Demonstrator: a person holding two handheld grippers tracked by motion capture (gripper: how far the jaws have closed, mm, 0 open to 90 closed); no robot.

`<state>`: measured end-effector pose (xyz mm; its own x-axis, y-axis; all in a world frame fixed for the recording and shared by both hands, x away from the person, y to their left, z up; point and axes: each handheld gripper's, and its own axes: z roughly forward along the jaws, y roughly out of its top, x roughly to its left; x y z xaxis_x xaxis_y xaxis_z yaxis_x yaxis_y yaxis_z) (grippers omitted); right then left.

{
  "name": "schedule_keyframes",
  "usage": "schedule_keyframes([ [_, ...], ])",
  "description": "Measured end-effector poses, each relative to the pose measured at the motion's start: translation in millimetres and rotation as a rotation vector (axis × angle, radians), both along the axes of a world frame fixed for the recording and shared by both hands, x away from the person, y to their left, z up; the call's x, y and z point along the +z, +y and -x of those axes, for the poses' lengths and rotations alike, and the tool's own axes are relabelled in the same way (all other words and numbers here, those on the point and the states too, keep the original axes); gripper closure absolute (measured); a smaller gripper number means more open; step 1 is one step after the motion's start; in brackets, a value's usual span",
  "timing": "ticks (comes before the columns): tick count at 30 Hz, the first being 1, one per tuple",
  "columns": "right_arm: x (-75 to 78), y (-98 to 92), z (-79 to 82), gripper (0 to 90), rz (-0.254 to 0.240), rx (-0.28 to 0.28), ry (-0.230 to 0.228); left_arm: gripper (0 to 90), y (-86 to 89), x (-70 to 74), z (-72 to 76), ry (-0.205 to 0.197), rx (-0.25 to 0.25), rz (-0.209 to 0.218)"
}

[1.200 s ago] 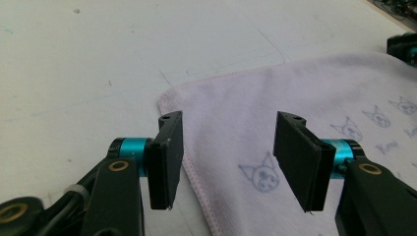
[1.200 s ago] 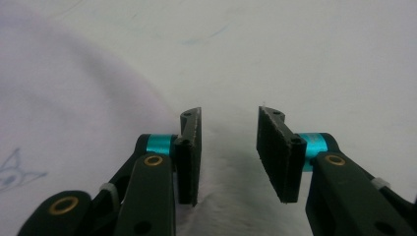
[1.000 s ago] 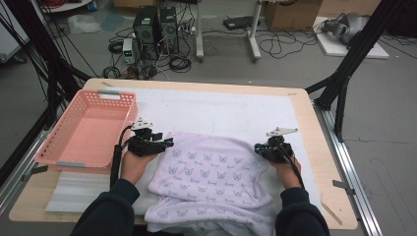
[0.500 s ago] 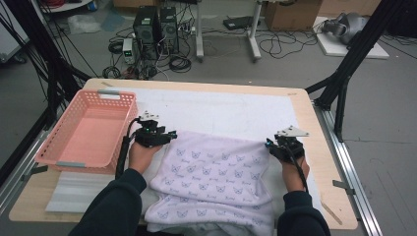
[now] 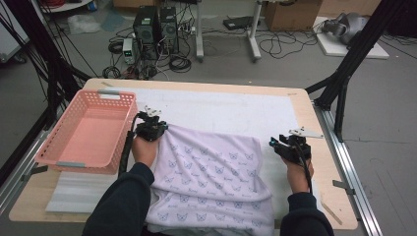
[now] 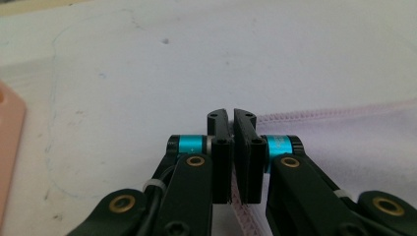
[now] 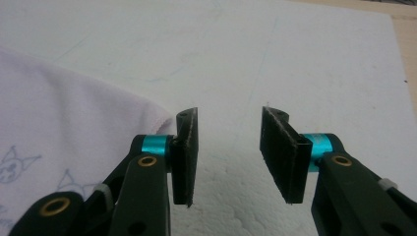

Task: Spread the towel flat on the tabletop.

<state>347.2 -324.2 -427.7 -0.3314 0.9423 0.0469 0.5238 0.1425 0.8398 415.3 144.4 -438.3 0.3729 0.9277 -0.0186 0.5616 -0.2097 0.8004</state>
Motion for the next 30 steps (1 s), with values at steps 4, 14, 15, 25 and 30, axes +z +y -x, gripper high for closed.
schedule_keyframes([
  [4,-5.1,8.3,-12.9,56.8,-0.019,0.03,0.029,69.8,2.5,-3.9,0.4,0.021,-0.025,0.013],
  [14,-19.9,49.7,-55.6,65.8,0.045,0.143,0.15,85.5,-6.3,-7.8,2.8,0.034,-0.133,-0.033],
  [15,-19.5,52.3,-55.4,80.7,0.042,0.181,0.15,85.8,-6.3,-7.6,2.5,0.033,-0.115,-0.023],
  [25,18.1,57.0,-62.5,86.6,0.266,0.078,-0.217,85.3,-7.3,25.8,-12.4,-0.242,-0.004,0.055],
  [30,12.9,57.5,-82.1,59.2,0.203,-0.036,-0.116,44.4,-1.0,20.6,-20.4,-0.095,0.07,0.111],
])
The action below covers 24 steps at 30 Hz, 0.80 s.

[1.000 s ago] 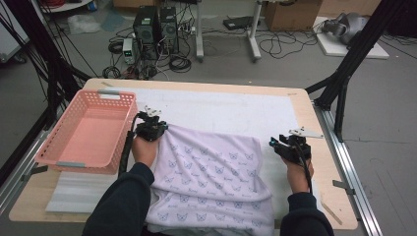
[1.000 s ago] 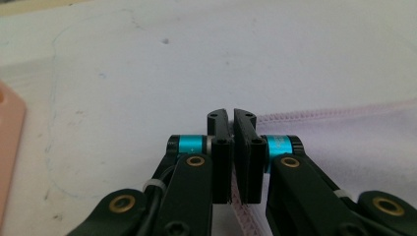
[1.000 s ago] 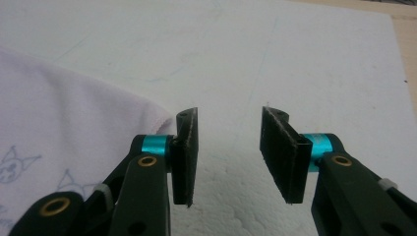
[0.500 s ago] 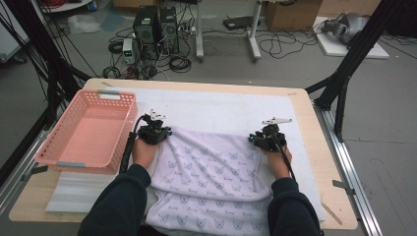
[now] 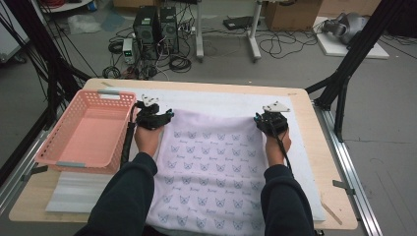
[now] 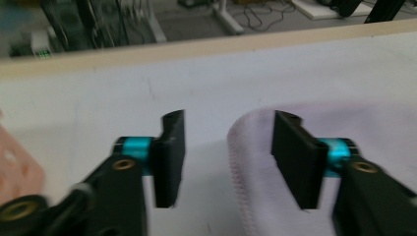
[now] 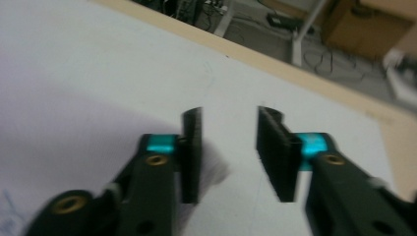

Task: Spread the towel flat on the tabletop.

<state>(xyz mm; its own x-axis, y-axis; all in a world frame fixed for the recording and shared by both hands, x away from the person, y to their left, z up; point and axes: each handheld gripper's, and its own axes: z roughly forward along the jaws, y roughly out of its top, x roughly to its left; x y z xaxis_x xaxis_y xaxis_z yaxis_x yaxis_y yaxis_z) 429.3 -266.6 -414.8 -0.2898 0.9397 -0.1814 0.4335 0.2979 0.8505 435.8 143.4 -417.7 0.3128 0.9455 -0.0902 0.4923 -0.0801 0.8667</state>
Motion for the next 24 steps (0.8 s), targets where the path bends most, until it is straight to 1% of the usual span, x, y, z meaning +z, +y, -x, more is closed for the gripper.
schedule_keyframes([
  [1,-1.3,-4.0,-0.4,57.4,-0.059,-0.009,0.015,43.9,1.5,-1.6,1.0,0.013,-0.024,-0.014],
  [2,-2.3,-6.1,0.2,55.9,-0.093,-0.004,0.036,42.8,2.3,-3.6,2.2,0.026,-0.036,-0.04],
  [3,-3.4,-7.6,1.3,54.3,-0.073,0.0,0.042,41.9,3.1,-6.3,3.7,0.044,-0.042,-0.046],
  [4,-4.5,-8.9,2.9,54.1,-0.07,0.0,0.059,41.9,4.1,-9.4,4.2,0.074,-0.055,-0.038],
  [5,-5.1,-11.3,4.0,53.4,-0.08,0.007,0.079,41.6,4.1,-11.9,4.1,0.118,-0.065,-0.042],
  [6,-5.9,-13.3,5.5,52.6,-0.091,0.011,0.088,40.1,2.9,-14.9,4.3,0.147,-0.076,-0.044],
  [7,-6.5,-14.6,7.7,51.5,-0.102,0.009,0.1,39.9,1.3,-18.4,6.1,0.159,-0.096,-0.045],
  [8,-7.8,-16.9,10.4,50.8,-0.111,0.018,0.114,41.5,0.1,-21.0,8.4,0.151,-0.099,-0.048],
  [10,-11.2,-21.1,15.2,50.3,-0.119,0.029,0.15,43.1,-1.0,-26.7,10.4,0.169,-0.109,-0.052],
  [11,-12.8,-23.1,16.9,48.5,-0.121,0.032,0.181,43.6,-1.8,-30.1,11.3,0.167,-0.114,-0.057],
  [12,-14.5,-24.8,17.9,49.0,-0.136,0.037,0.218,43.6,-2.1,-30.9,13.1,0.153,-0.111,-0.072],
  [13,-15.6,-26.1,19.1,50.1,-0.135,0.045,0.228,45.6,-2.9,-32.2,14.9,0.136,-0.105,-0.081],
  [14,-17.0,-26.6,21.5,51.3,-0.128,0.046,0.225,46.8,-3.8,-32.9,16.3,0.124,-0.106,-0.097],
  [15,-18.7,-26.8,22.8,51.9,-0.123,0.048,0.237,51.6,-3.5,-32.9,17.7,0.113,-0.127,-0.1],
  [17,-24.7,-27.0,22.4,54.4,-0.123,0.055,0.278,80.1,-4.5,-31.9,19.0,0.117,-0.168,-0.092],
  [18,-28.2,-26.6,21.7,55.1,-0.123,0.057,0.287,85.0,-7.1,-31.5,19.4,0.106,-0.17,-0.122],
  [19,-30.8,-25.3,21.4,56.8,-0.137,0.046,0.291,85.5,-7.8,-31.5,19.5,0.102,-0.165,-0.13],
  [20,-31.2,-24.8,20.7,61.1,-0.146,0.045,0.285,85.7,-7.7,-31.5,19.4,0.105,-0.157,-0.124],
  [21,-31.5,-24.4,20.1,71.4,-0.148,0.058,0.282,85.8,-7.4,-31.4,19.3,0.105,-0.135,-0.122],
  [22,-30.9,-22.5,20.1,87.3,-0.152,0.097,0.287,85.9,-6.3,-31.0,19.1,0.106,-0.107,-0.123],
  [23,-30.7,-18.3,21.1,87.5,-0.123,0.141,0.283,85.9,-4.5,-31.2,18.9,0.115,-0.09,-0.1],
  [24,-29.0,-12.9,23.3,87.5,-0.066,0.176,0.277,85.8,-3.5,-31.1,19.1,0.118,-0.09,-0.096],
])
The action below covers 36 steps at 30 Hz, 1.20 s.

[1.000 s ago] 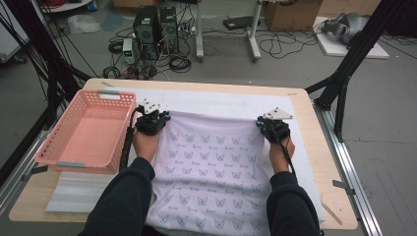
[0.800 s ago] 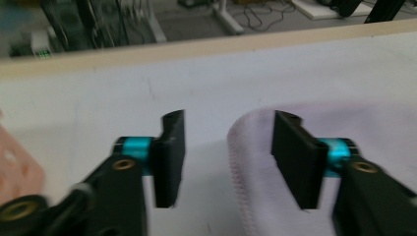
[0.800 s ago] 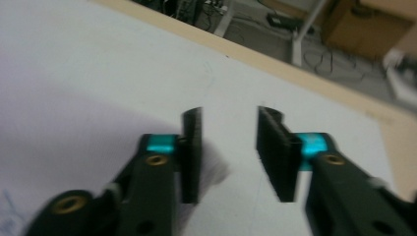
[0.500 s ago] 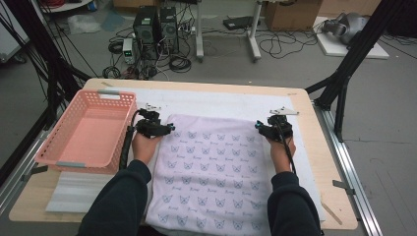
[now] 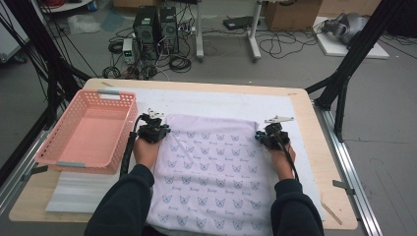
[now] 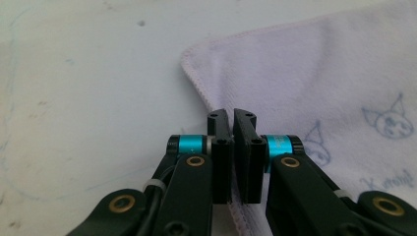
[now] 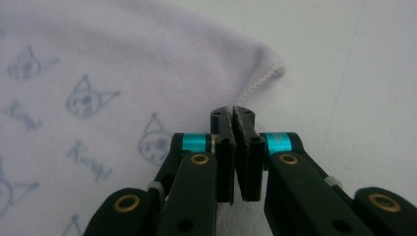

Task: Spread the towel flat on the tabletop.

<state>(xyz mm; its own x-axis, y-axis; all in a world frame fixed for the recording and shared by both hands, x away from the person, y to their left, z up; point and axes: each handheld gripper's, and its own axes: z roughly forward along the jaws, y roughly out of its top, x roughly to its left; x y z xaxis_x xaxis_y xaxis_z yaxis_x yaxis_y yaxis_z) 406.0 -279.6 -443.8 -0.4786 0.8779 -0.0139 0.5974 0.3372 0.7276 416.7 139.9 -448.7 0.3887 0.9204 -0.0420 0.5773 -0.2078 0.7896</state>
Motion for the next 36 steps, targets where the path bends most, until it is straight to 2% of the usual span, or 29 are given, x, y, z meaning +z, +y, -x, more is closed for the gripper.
schedule_keyframes([
  [2,3.5,1.9,4.7,87.5,-0.02,0.068,0.033,85.7,1.3,2.4,3.0,0.003,-0.017,-0.025],
  [4,5.3,1.4,13.5,87.4,0.003,0.13,0.058,85.6,4.1,3.3,6.6,0.007,-0.03,-0.021],
  [5,6.2,-0.8,18.1,87.5,-0.007,0.142,0.077,85.6,6.1,3.7,7.6,0.015,-0.036,-0.018],
  [6,7.3,-3.6,21.0,87.4,-0.024,0.148,0.103,85.6,8.9,3.9,9.8,0.025,-0.037,0.003],
  [7,9.3,-8.7,25.5,87.3,-0.046,0.16,0.16,85.6,11.0,4.5,11.5,0.039,-0.043,0.013],
  [8,10.5,-12.3,29.4,86.7,-0.056,0.157,0.185,85.5,12.3,5.3,12.9,0.056,-0.052,0.016],
  [9,11.7,-16.9,32.1,83.8,-0.079,0.152,0.219,85.5,12.8,6.2,14.2,0.068,-0.063,0.014],
  [10,11.8,-21.4,33.1,77.6,-0.126,0.157,0.266,85.5,13.1,7.4,15.5,0.072,-0.07,0.012],
  [11,13.0,-25.0,33.6,73.0,-0.156,0.155,0.286,85.4,13.0,8.3,16.2,0.074,-0.074,0.015],
  [12,15.0,-27.8,33.9,69.6,-0.165,0.14,0.261,85.4,13.2,9.6,17.0,0.073,-0.077,0.009],
  [13,18.7,-31.8,33.6,67.4,-0.193,0.111,0.217,85.3,12.5,10.1,17.7,0.07,-0.074,0.013],
  [15,25.7,-40.4,29.8,62.3,-0.27,0.039,0.102,85.0,12.1,10.7,18.3,0.072,-0.076,0.009],
  [17,30.1,-44.2,23.4,61.6,-0.272,-0.044,0.0,84.8,11.4,10.7,18.7,0.074,-0.079,0.004],
  [20,31.5,-41.6,10.3,62.1,-0.208,-0.146,-0.112,84.5,10.8,10.0,19.1,0.078,-0.079,0.008],
  [21,30.2,-39.7,6.5,62.9,-0.176,-0.157,-0.12,84.4,10.9,10.0,19.2,0.081,-0.081,0.005],
  [22,26.9,-36.4,0.4,62.8,-0.154,-0.159,-0.101,84.3,10.8,9.7,19.3,0.082,-0.082,0.003],
  [25,10.8,-25.0,-14.8,64.3,-0.1,-0.145,-0.026,84.1,10.2,7.9,21.7,0.065,-0.081,0.005],
  [27,-1.7,-14.9,-21.2,63.9,-0.079,-0.101,0.037,84.1,11.9,3.9,23.9,0.06,-0.079,0.015],
  [28,-2.1,-10.7,-20.4,63.5,-0.048,-0.098,0.018,84.1,12.8,2.6,25.3,0.051,-0.075,0.031],
  [30,-1.9,-7.2,-20.6,61.8,-0.102,-0.028,0.04,84.1,14.3,2.0,26.7,0.047,-0.077,0.034],
  [31,-0.9,-4.5,-19.2,61.5,-0.081,0.0,0.038,84.2,14.1,1.7,27.1,0.045,-0.075,0.038],
  [32,-0.5,-3.5,-18.6,58.3,-0.084,0.025,0.042,84.2,14.1,1.7,27.3,0.045,-0.076,0.039],
  [33,-0.8,-1.9,-18.4,56.8,-0.113,0.071,0.065,84.2,14.1,1.8,27.4,0.046,-0.076,0.039],
  [34,-0.8,-0.1,-17.3,54.6,-0.106,0.086,0.071,84.2,14.1,1.7,27.4,0.045,-0.076,0.041],
  [36,0.2,5.7,-14.2,58.5,-0.051,0.118,0.057,84.2,14.1,1.5,27.5,0.043,-0.076,0.042],
])
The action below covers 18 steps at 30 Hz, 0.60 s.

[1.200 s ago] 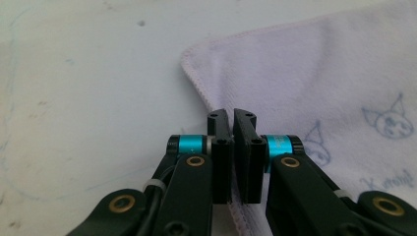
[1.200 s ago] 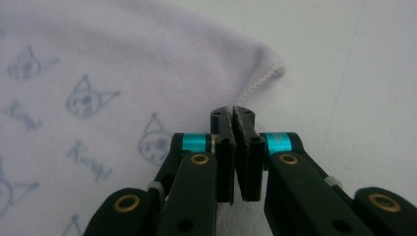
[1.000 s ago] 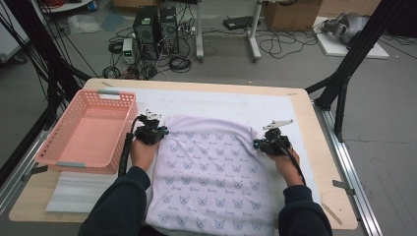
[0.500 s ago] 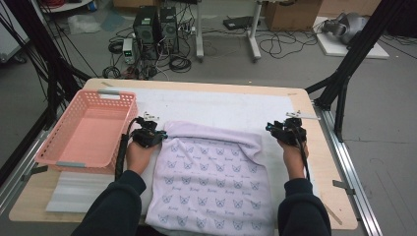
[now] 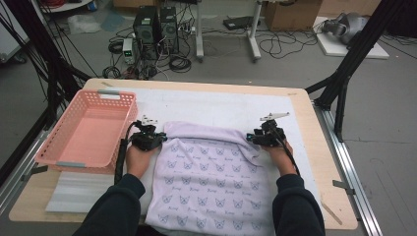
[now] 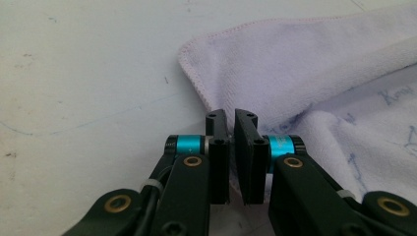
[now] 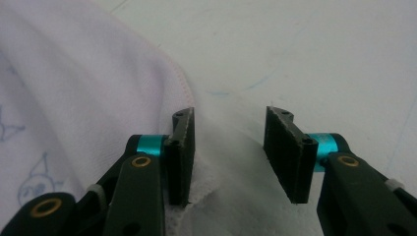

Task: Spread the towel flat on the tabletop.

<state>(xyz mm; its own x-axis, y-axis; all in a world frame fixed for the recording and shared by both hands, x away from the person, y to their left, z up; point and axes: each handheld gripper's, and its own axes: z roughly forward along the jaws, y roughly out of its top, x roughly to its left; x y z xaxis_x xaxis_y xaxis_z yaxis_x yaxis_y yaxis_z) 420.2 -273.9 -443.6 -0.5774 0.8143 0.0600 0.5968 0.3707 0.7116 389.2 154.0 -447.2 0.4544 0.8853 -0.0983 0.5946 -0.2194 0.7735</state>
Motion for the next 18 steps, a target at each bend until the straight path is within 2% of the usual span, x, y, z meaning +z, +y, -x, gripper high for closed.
schedule_keyframes([
  [3,1.9,7.6,2.7,85.8,0.051,0.07,-0.015,84.1,0.7,0.0,0.5,0.002,-0.002,0.002],
  [4,3.1,10.5,2.5,89.8,0.078,0.104,-0.024,84.1,0.7,0.2,0.7,0.003,-0.003,0.0],
  [5,4.8,13.2,3.1,89.9,0.127,0.113,-0.045,84.0,0.4,0.3,1.0,0.001,-0.003,-0.002],
  [6,7.4,14.7,4.3,90.0,0.205,0.084,-0.11,84.0,0.4,0.6,1.3,0.0,-0.003,-0.006],
  [7,10.2,14.2,5.8,90.0,0.229,0.051,-0.161,84.0,-0.1,0.4,1.9,-0.004,-0.001,-0.001],
  [8,15.9,9.3,7.4,90.0,0.2,-0.019,-0.24,84.0,0.5,0.0,2.4,-0.007,-0.005,-0.004],
  [9,19.3,4.9,7.5,90.0,0.166,-0.063,-0.271,84.0,0.5,-0.6,2.6,-0.007,-0.005,-0.001],
  [10,20.9,2.7,7.6,90.0,0.167,-0.093,-0.28,83.8,0.7,-1.1,2.9,-0.009,-0.002,0.005],
  [11,21.8,0.9,8.1,90.0,0.204,-0.124,-0.297,83.6,1.2,-0.9,2.9,-0.006,-0.002,0.006],
  [12,21.7,-1.7,7.9,89.4,0.206,-0.141,-0.29,82.9,1.3,-0.8,2.6,-0.009,-0.003,0.005],
  [13,20.6,-5.1,6.6,87.1,0.163,-0.141,-0.26,81.6,1.3,-0.8,2.6,-0.01,-0.002,0.008],
  [14,18.4,-8.0,4.9,75.9,0.11,-0.133,-0.227,81.2,1.3,-1.1,2.4,-0.009,-0.002,0.007],
  [15,15.1,-10.7,2.5,71.2,0.01,-0.107,-0.165,81.2,1.2,-1.3,2.4,-0.009,-0.002,0.007],
  [16,11.5,-10.8,0.9,69.8,-0.027,-0.087,-0.117,81.2,1.1,-1.4,2.4,-0.008,-0.001,0.008],
  [18,5.2,-5.8,0.0,67.9,-0.003,-0.033,-0.062,81.2,1.2,-1.3,2.4,-0.008,-0.001,0.008],
])
